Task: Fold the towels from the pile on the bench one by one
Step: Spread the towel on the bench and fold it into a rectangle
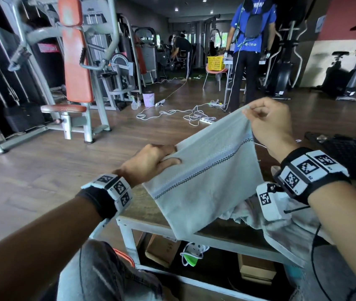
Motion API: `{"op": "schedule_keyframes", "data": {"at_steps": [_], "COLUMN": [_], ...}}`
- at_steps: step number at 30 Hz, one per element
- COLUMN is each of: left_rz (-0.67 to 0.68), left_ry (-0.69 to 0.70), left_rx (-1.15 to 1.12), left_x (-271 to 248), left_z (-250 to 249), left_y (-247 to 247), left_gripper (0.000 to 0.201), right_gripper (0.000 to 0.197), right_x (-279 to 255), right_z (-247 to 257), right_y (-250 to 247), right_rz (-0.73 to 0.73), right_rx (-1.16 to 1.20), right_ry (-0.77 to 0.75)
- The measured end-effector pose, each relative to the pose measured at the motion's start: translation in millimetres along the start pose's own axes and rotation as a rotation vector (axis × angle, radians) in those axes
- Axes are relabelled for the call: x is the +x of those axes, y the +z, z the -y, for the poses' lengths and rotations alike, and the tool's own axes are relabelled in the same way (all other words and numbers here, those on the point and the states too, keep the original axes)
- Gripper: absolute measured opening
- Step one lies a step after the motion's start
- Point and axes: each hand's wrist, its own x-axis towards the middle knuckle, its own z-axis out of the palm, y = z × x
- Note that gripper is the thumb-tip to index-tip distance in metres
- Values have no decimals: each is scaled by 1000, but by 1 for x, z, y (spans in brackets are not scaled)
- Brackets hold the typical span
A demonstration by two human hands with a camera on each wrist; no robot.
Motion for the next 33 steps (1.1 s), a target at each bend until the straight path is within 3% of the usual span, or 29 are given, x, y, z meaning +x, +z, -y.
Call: {"op": "schedule_keyframes", "data": {"at_steps": [7, 18, 22, 27, 30, 33], "left_rz": [6, 92, 105, 171, 180, 79], "left_ry": [21, 46, 15, -104, -139, -106], "left_rx": [60, 177, 192, 93, 124, 174], "left_x": [10, 27, 31, 33, 37, 49], "left_z": [30, 52, 53, 59, 71, 89], "left_y": [-31, -48, -49, -44, -37, -33], "left_gripper": [10, 47, 25, 7, 18, 32], "right_gripper": [5, 14, 20, 13, 19, 8], "right_x": [17, 25, 32, 39, 46, 58], "right_z": [-14, -36, -42, -52, -62, -66], "right_y": [-6, -11, -7, 1, 6, 12], "right_rz": [-15, 49, 63, 80, 92, 122], "right_rx": [-51, -129, -146, -139, -141, -151], "right_ry": [72, 129, 154, 200, 229, 283]}}
